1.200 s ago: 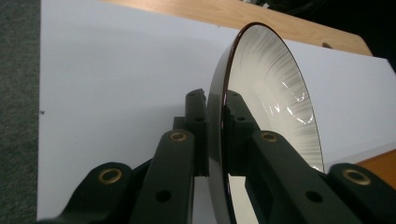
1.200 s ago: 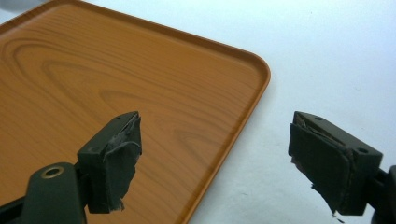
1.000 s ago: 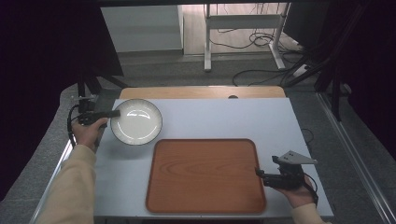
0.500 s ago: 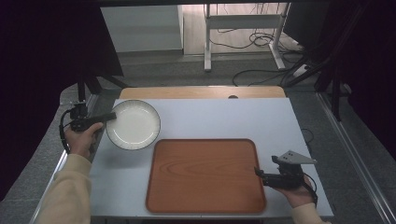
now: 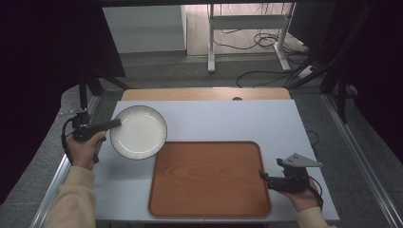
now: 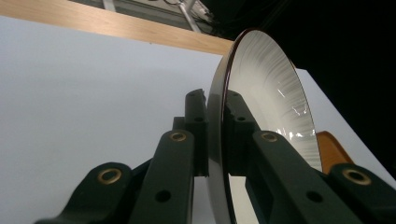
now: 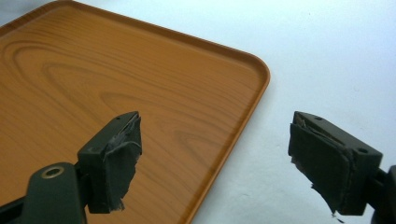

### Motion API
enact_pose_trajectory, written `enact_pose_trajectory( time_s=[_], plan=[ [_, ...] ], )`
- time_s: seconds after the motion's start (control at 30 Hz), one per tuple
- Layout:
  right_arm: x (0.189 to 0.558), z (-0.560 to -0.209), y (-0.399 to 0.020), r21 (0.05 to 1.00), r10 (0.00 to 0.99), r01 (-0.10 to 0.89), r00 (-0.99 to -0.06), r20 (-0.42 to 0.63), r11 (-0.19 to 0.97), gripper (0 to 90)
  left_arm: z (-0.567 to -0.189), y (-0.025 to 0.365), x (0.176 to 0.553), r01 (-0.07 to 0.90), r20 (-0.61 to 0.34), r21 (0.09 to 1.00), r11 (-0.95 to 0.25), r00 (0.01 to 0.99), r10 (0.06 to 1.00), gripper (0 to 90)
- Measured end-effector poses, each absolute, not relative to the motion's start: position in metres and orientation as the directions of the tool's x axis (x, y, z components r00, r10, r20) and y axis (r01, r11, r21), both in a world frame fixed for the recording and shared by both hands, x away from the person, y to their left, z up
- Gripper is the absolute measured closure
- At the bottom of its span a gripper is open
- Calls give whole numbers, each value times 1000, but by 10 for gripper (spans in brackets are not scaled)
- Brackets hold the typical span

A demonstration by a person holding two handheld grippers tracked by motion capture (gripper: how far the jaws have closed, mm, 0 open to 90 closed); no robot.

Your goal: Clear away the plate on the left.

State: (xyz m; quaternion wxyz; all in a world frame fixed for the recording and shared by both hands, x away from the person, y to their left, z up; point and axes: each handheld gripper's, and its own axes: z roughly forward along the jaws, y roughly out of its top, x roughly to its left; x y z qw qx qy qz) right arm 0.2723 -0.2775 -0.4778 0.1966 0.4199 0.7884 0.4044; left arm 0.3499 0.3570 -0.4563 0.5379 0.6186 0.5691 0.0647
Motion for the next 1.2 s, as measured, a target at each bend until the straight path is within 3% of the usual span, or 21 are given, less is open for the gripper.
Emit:
enact_pose_trajectory(
  time_s=[1.2],
  plan=[
    [272, -477, -278, 805, 820, 493, -573, 15, 330, 178, -449, 342, 329, 610, -552, 755, 241, 393, 735, 825]
  ],
)
